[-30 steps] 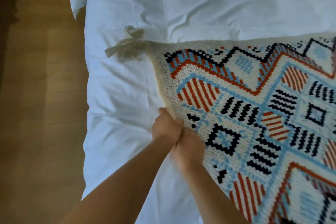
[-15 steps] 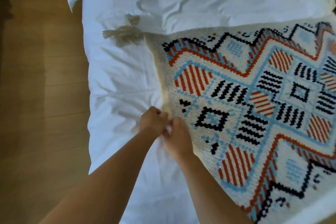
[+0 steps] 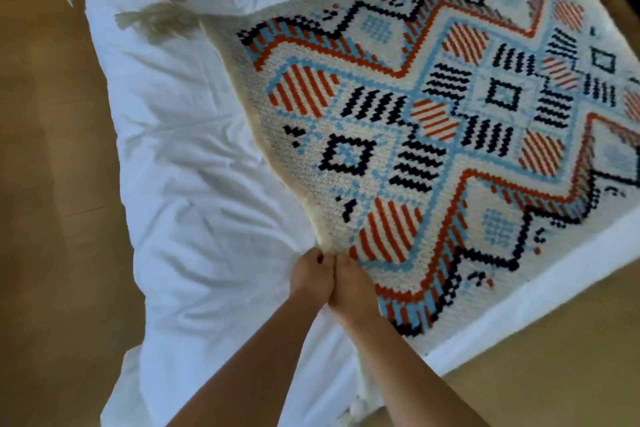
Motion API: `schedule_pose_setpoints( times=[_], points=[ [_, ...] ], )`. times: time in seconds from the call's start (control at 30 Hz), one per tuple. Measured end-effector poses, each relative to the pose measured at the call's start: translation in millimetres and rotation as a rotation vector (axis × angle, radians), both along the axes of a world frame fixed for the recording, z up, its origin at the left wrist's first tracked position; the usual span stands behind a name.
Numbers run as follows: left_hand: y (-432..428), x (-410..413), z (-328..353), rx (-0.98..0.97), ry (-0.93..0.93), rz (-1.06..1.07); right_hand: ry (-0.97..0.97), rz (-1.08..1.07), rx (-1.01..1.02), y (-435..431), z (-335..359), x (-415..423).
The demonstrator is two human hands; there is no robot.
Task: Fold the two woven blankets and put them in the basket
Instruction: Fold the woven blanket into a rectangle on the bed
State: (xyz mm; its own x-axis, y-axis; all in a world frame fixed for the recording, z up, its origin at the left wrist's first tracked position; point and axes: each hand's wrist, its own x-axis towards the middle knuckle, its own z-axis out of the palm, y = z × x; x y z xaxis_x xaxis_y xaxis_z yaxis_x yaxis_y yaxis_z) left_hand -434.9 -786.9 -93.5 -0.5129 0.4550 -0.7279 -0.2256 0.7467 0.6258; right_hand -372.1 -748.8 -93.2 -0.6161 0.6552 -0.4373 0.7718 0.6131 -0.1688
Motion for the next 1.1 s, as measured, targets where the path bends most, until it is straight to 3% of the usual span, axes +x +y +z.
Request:
schedule_pose_setpoints(
  times=[0.07,0.13,0.2,0.33,0.53,0.7,0.83,1.1],
  points=[
    [-16,9,-2,-0.024,0.071,-0.037,0.057,0.113,0.029,-10,0,13],
    [-33,22,-3,-0.083,0.157,-0.080,0.101,0.105,-0.177,-18,2,27],
    [-39,41,3,-0.126,0.210,-0.027,0.154,0.093,-0.343,-17,6,42],
    [-27,71,25,-0.138,0.191,0.159,0.351,0.074,-0.454,-1,39,73],
    [10,141,67,-0.315,0.487,-0.099,0.344,0.113,-0.427,49,97,156],
    [88,178,102,-0.235,0.626,-0.383,0.289,0.086,-0.289,114,131,195],
    [157,188,122,-0.209,0.696,-0.573,0.270,0.052,-0.204,174,149,216],
    [309,194,124,-0.215,0.711,-0.690,0.237,-0.017,-0.217,322,152,233]
  ],
)
